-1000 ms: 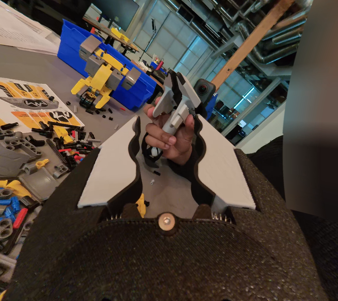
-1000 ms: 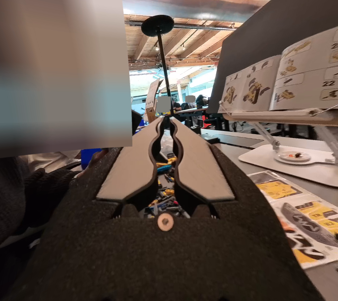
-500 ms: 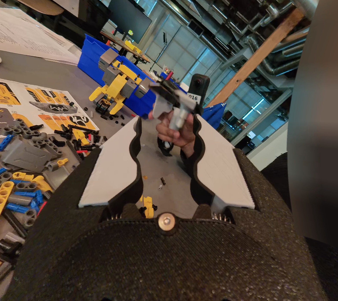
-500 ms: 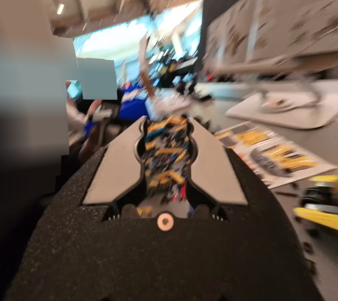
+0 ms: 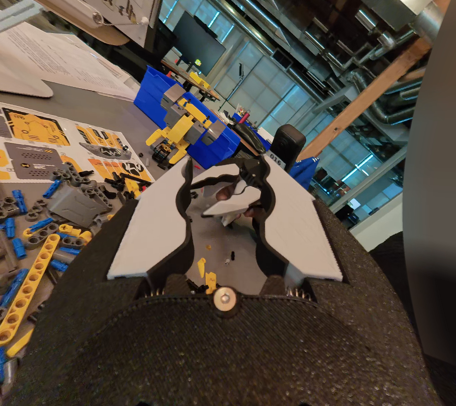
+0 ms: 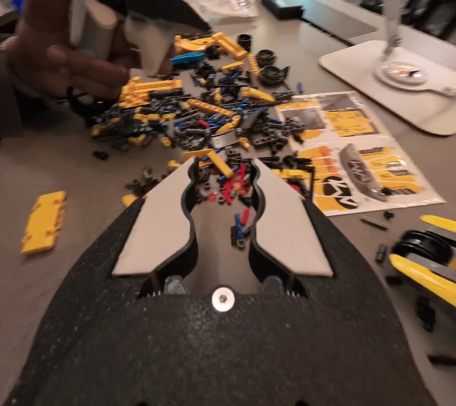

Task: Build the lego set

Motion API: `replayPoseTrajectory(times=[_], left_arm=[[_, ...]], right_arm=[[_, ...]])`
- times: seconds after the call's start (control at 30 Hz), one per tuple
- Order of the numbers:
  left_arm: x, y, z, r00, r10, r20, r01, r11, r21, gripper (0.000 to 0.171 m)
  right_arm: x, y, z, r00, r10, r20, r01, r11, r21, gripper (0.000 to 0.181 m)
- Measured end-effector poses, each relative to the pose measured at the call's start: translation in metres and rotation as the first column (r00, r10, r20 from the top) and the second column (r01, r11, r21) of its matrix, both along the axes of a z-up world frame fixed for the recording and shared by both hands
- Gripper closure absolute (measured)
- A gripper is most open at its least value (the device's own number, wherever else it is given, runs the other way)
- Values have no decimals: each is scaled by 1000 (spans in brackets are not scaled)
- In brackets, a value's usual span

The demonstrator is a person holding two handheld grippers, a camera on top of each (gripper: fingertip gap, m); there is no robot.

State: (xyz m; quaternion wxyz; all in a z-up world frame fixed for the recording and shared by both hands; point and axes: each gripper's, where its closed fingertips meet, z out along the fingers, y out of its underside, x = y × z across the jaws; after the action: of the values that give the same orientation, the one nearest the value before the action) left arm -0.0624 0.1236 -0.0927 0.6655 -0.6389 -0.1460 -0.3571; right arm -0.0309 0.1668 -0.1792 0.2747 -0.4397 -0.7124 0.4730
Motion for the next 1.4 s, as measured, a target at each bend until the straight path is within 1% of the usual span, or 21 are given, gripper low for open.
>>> replayPoseTrajectory(times=[0.07, 0.17, 0.3, 0.37, 0.43, 0.47, 0.53, 0.63, 0.73, 0.8, 0.87, 0.93, 1.0, 1.07, 1.13, 1.2, 1.27, 1.4], left_arm=[[-2, 0, 0, 1000, 11, -2, -11, 1000, -3, 121], [-1, 1, 0, 1000, 6, 4, -6, 1000, -4, 121], [-1, 2, -2, 1000, 12, -16, -13, 1000, -10, 122], [-2, 2, -3, 999, 27, -31, -27, 1000, -7, 123], [-2, 3, -3, 999, 32, -41, -32, 999, -4, 123], [-1, 3, -4, 998, 30, -47, -30, 1000, -6, 123], [-1, 4, -5, 998, 30, -57, -31, 999, -12, 123], [-1, 5, -7, 996, 40, -79, -41, 999, -10, 123], [0, 2, 0, 995, 40, -94, -37, 999, 35, 124], [3, 0, 4, 993, 40, -107, -33, 997, 63, 123], [6, 0, 5, 991, 37, -130, -28, 997, 70, 123], [7, 1, 3, 987, 38, -156, -29, 998, 63, 124], [8, 1, 3, 983, 43, -176, -33, 998, 61, 124], [8, 0, 2, 978, 52, -200, -41, 997, 59, 124], [8, 0, 2, 973, 59, -222, -47, 997, 61, 123], [10, 1, 1, 969, 57, -240, -45, 997, 58, 124], [17, 0, 0, 967, 21, -253, -7, 998, 55, 133], [28, 0, -1, 968, -35, -250, 49, 998, 50, 135]], right_arm=[[-8, 8, -3, 998, -64, 2, 64, 997, 34, 169], [-13, 3, -12, 998, -57, 41, 54, 996, 70, 166], [-17, -12, -32, 988, 14, 153, -33, 992, 121, 141], [-19, -15, -41, 976, 47, 213, -74, 990, 121, 138], [-22, -18, -40, 972, 84, 218, -110, 988, 108, 146], [-24, -18, -37, 976, 100, 194, -123, 986, 110, 149], [-27, -18, -31, 980, 134, 148, -152, 981, 122, 150], [-26, -22, -33, 971, 185, 151, -207, 968, 143, 150], [-28, -18, -40, 971, 181, 155, -214, 949, 232, 159], [-28, -15, -45, 972, 175, 158, -215, 934, 286, 173], [-27, -15, -45, 973, 179, 148, -217, 928, 303, 173], [-26, -15, -39, 978, 179, 106, -203, 928, 311, 173], [-27, -13, -28, 985, 166, 39, -170, 943, 287, 173], [-26, -9, -14, 989, 147, -25, -138, 963, 231, 174], [-25, -5, -1, 989, 128, -75, -117, 983, 144, 174], [-23, -5, 14, 986, 122, -113, -120, 992, 26, 174], [-20, -7, 27, 982, 123, -145, -136, 987, -85, 174], [-14, -10, 46, 973, 130, -190, -179, 946, -270, 174]])
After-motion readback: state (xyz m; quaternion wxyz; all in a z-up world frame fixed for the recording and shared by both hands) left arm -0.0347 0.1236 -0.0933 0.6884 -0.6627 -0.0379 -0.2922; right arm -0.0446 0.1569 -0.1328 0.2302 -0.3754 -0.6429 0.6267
